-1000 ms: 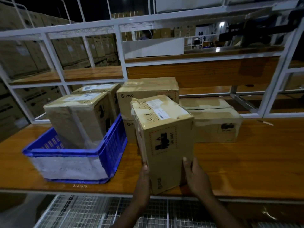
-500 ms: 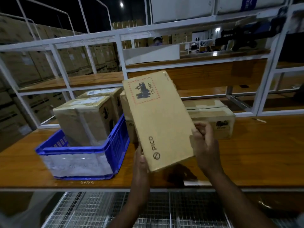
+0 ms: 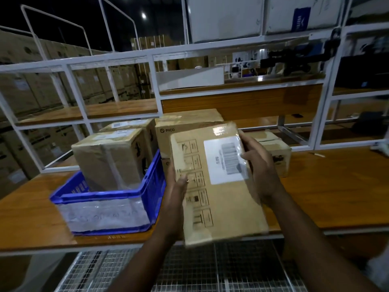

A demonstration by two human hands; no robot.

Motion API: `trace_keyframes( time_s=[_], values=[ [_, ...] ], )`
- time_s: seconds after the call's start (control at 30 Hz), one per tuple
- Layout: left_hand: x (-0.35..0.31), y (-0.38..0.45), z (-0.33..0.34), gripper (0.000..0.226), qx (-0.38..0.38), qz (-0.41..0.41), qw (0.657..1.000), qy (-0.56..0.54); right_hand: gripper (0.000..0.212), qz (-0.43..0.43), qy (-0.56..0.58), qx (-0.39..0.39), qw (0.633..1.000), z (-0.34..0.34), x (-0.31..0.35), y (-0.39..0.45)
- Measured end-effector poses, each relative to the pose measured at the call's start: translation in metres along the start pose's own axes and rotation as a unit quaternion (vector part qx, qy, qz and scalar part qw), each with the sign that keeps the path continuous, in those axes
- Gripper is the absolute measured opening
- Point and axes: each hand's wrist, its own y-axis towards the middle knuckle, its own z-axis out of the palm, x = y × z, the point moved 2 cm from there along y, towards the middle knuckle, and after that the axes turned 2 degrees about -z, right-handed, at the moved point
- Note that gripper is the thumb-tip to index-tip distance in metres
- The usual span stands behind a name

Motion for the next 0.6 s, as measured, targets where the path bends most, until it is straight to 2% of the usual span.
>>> trace_keyframes(
  time_s=[0.1,0.2,0.3,0.37,0.43,0.5,0.6],
  values=[
    [-0.012,0.019,-0.002,0.055,0.004,-0.042,0.999,-0.023,0.068,0.018,-0.042,0.011,0.999,0.004,0.013,0.017],
    [-0.017,0.043,-0.004,0.045,0.005,-0.075,0.997,0.025,0.066,0.04,-0.092,-0.013,0.995,0.007,0.01,0.035],
    [-0.012,0.064,-0.006,0.058,-0.003,-0.127,0.989,0.08,0.06,0.071,-0.185,-0.024,0.98,0.009,-0.012,0.044],
    [-0.01,0.073,-0.004,0.07,-0.009,-0.132,0.984,0.119,0.053,0.058,-0.258,-0.047,0.963,0.009,-0.024,0.049],
    [-0.015,0.078,-0.003,0.074,-0.016,-0.074,0.976,0.207,0.046,-0.012,-0.383,-0.074,0.921,0.007,-0.025,0.056],
    [-0.023,0.08,-0.001,0.063,-0.005,-0.021,0.954,0.3,0.032,-0.076,-0.515,-0.074,0.851,0.008,-0.022,0.06],
    [-0.025,0.074,0.002,0.054,0.073,-0.004,0.902,0.425,0.019,-0.11,-0.627,-0.045,0.77,0.015,-0.02,0.058]
  ],
)
